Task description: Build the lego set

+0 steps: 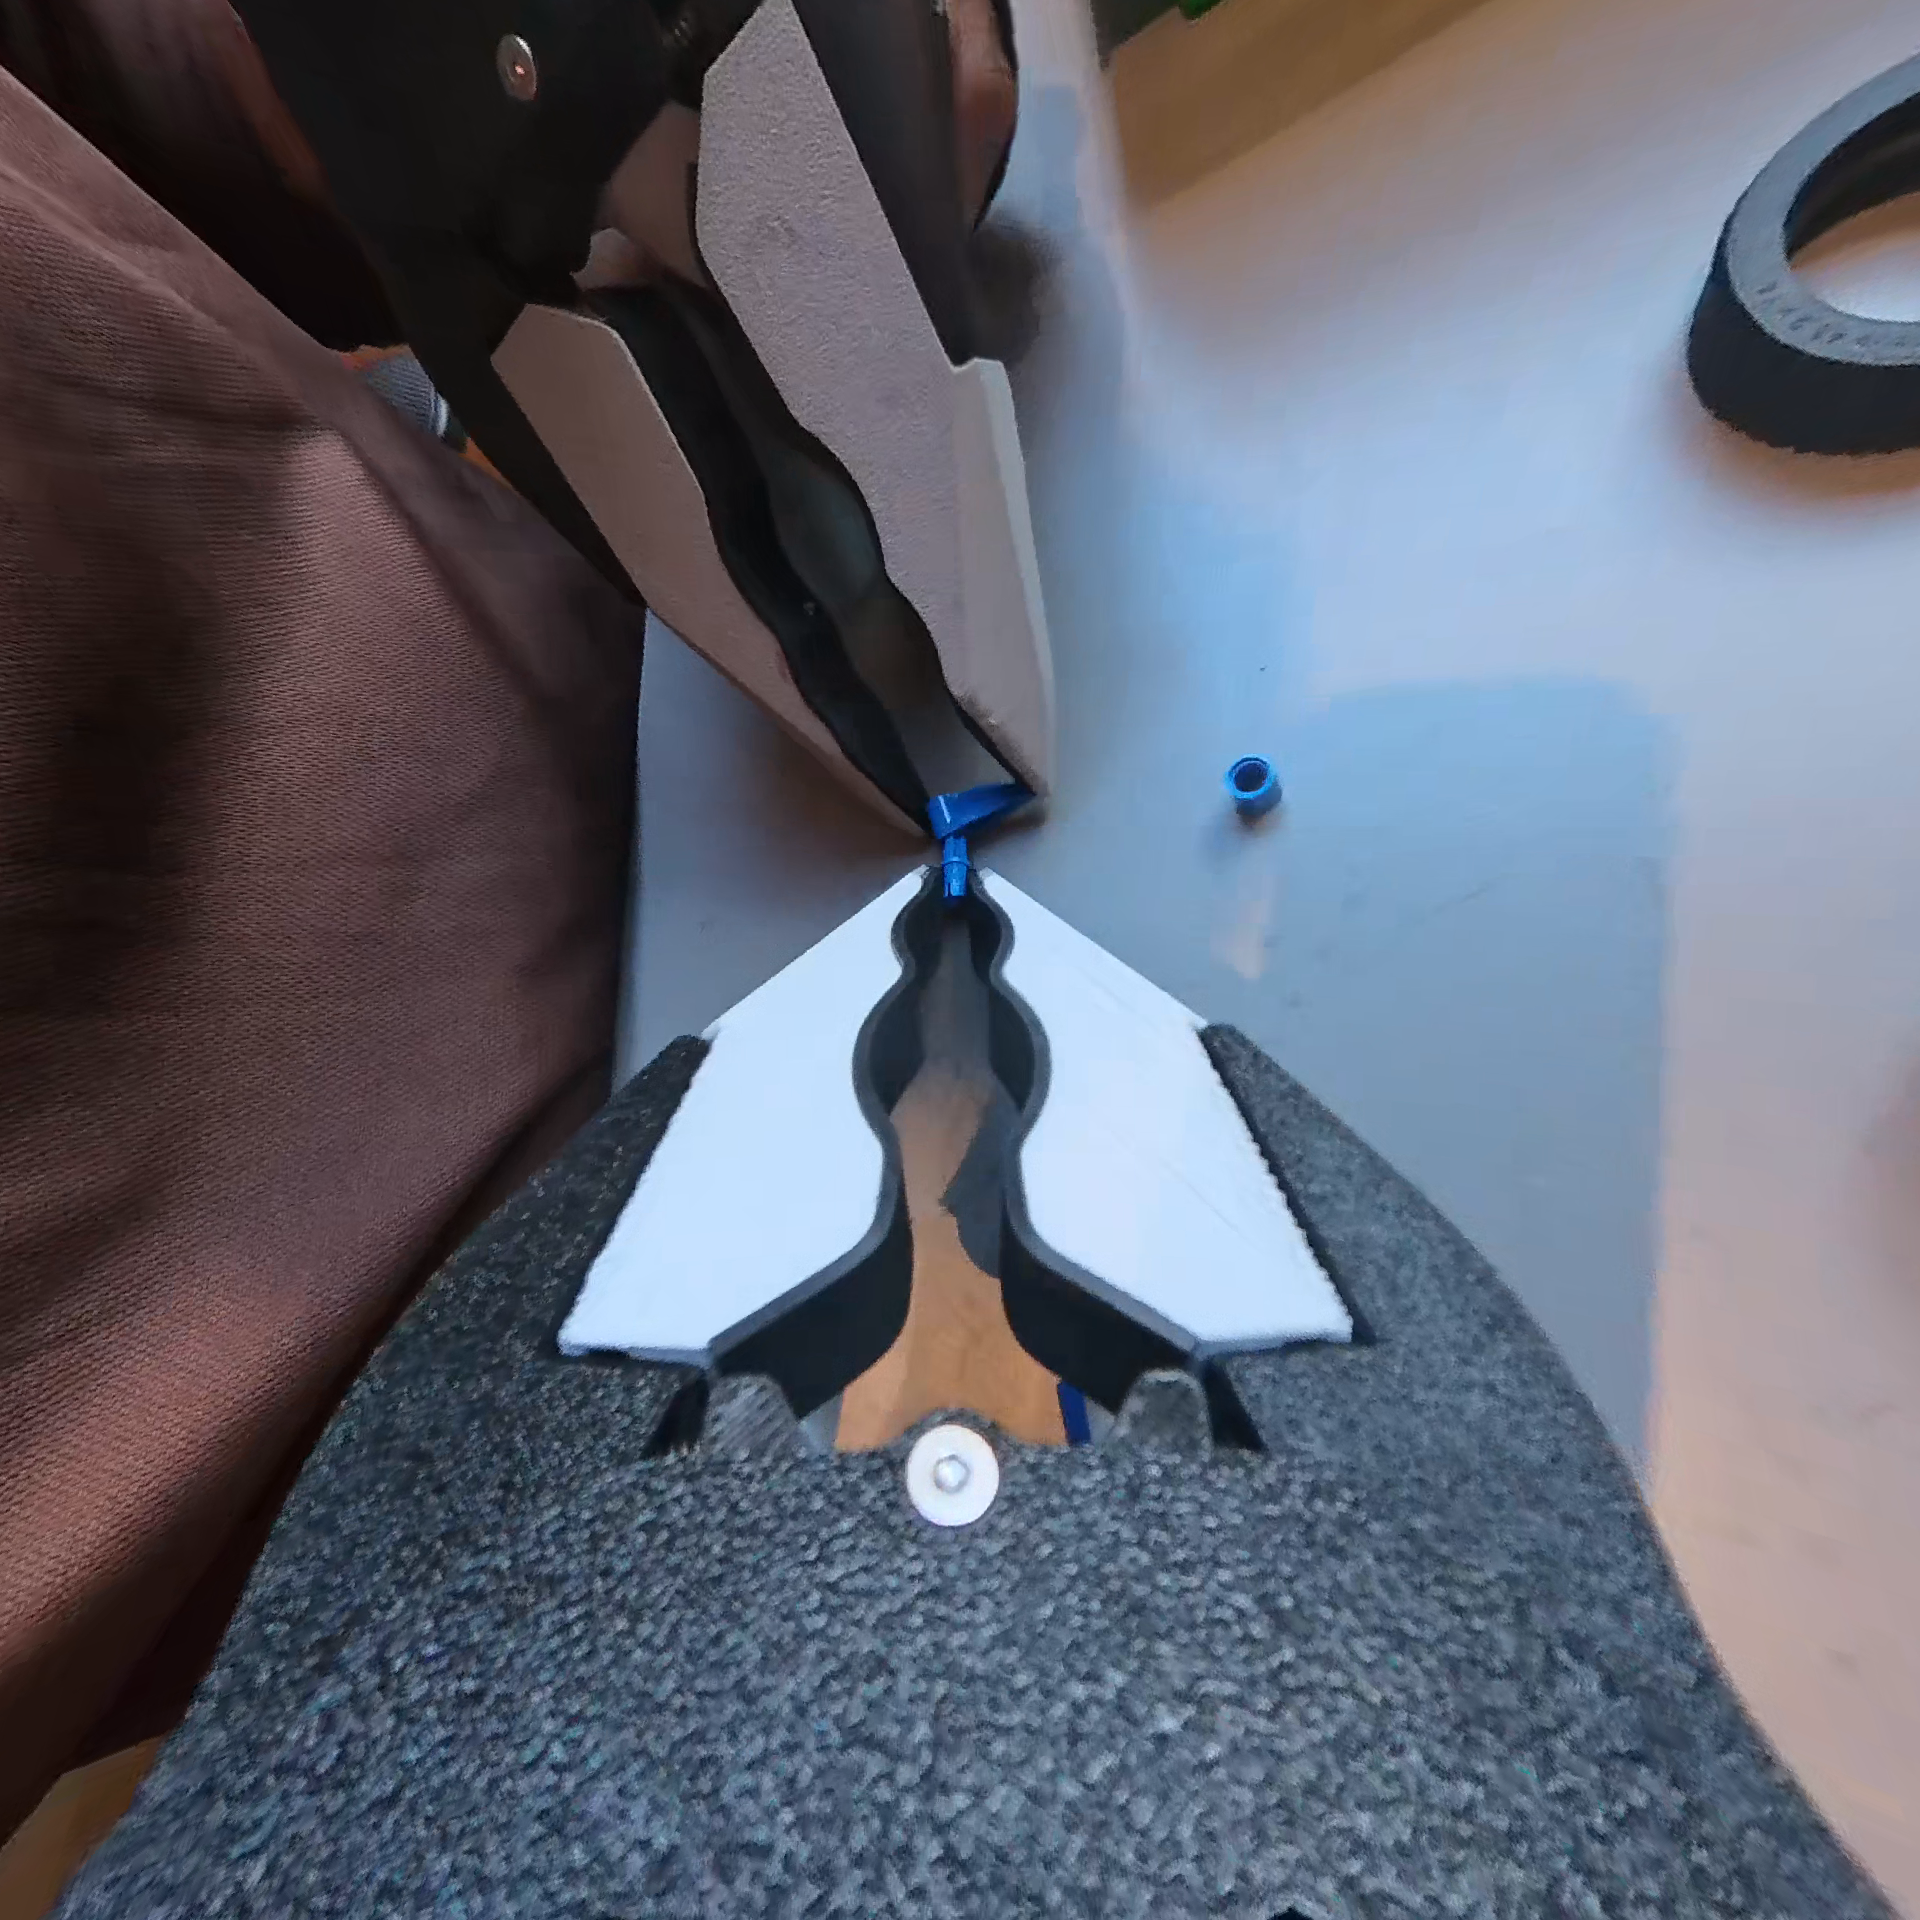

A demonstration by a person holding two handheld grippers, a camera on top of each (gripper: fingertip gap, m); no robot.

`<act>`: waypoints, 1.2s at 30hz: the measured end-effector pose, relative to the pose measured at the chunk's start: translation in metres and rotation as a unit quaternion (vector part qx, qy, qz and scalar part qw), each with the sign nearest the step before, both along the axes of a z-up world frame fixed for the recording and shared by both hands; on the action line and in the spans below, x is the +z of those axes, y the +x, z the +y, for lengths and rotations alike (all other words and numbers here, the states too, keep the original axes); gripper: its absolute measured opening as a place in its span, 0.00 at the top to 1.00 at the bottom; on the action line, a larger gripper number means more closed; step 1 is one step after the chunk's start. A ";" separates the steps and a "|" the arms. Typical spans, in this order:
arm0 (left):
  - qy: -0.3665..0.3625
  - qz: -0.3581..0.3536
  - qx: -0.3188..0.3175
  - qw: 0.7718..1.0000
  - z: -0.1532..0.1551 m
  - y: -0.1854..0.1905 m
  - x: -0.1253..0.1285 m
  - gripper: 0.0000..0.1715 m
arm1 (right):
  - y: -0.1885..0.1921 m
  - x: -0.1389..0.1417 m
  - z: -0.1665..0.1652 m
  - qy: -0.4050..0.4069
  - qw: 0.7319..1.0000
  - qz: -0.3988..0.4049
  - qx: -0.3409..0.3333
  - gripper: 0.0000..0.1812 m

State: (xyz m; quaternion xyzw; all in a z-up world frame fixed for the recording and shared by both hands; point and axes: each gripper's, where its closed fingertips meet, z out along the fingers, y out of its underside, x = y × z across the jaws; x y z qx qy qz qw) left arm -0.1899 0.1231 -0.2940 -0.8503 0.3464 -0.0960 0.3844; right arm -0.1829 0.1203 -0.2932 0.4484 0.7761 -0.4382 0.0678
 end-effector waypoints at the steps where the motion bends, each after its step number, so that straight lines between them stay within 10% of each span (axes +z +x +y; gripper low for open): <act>1: -0.004 -0.005 -0.001 1.000 0.000 0.000 0.000 0.89 | 0.000 0.000 0.000 -0.003 1.000 -0.001 0.002 0.98; 36: -0.011 -0.013 0.002 1.000 -0.002 -0.001 -0.001 0.89 | -0.004 0.000 -0.009 -0.006 0.999 -0.007 -0.047 0.98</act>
